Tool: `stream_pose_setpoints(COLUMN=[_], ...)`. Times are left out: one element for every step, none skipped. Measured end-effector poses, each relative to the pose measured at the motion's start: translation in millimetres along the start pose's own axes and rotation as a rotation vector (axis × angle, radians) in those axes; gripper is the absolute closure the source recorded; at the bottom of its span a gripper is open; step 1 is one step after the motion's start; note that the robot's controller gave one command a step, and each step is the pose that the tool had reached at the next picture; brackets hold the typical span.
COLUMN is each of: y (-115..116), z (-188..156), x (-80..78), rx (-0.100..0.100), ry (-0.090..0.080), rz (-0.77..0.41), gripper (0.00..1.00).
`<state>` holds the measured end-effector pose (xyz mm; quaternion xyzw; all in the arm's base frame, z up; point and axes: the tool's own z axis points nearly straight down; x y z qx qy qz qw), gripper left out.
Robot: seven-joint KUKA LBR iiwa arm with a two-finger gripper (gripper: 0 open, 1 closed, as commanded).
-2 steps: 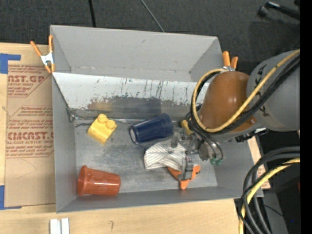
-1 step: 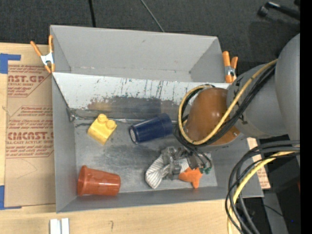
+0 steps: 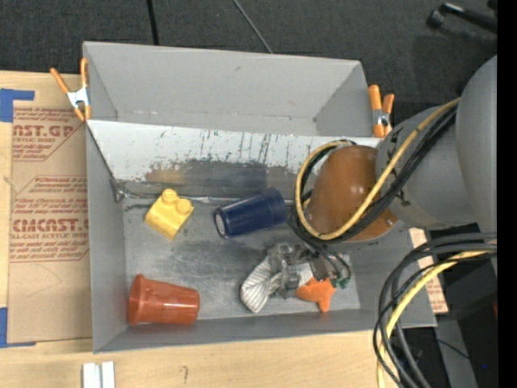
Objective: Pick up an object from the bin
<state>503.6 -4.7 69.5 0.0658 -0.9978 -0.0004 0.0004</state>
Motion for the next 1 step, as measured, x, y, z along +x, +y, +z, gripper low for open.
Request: stream_pose_setpoints(y=[10.4], z=[-201.6], x=[0.5], rx=[0.001], ry=[0.001], rz=[0.028], gripper=[1.00])
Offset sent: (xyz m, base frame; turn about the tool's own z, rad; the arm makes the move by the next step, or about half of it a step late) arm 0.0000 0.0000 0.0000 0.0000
